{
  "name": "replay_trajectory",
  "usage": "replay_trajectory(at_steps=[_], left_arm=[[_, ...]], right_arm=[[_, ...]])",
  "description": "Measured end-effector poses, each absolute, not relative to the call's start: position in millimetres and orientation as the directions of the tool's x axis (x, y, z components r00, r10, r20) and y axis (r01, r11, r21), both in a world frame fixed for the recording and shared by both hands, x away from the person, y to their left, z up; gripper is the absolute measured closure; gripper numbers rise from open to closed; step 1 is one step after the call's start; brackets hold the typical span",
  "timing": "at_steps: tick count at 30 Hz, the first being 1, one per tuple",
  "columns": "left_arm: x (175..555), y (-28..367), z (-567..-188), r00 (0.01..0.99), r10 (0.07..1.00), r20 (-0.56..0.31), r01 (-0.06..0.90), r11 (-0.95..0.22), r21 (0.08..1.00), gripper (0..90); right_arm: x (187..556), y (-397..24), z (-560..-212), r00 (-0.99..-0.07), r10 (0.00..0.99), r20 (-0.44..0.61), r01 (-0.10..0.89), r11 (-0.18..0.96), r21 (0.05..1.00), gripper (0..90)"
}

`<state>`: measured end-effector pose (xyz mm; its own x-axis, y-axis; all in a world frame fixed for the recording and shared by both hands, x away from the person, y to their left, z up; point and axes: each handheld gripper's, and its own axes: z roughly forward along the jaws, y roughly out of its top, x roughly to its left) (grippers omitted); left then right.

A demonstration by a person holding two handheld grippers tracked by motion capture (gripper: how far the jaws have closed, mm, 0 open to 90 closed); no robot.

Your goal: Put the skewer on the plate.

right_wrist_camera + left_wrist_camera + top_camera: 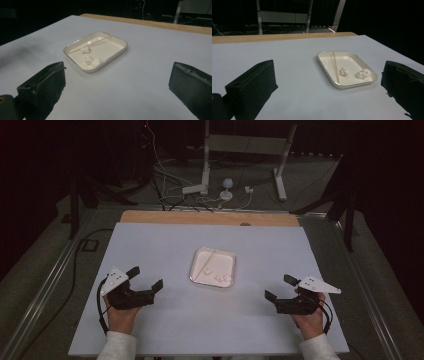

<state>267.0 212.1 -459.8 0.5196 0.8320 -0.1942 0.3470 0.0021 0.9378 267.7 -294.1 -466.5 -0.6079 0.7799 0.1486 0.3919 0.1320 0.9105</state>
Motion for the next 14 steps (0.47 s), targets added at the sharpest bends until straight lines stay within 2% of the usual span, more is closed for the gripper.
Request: replay_trajectory(at_steps=[14], left_arm=[[267.7, 223.2, -459.3, 0.510, 0.836, -0.201, 0.366, 0.001, 0.931, 0.6]], right_arm=[[265.9, -297.7, -468.6, -0.600, 0.786, 0.150, 0.381, 0.116, 0.917, 0.8]])
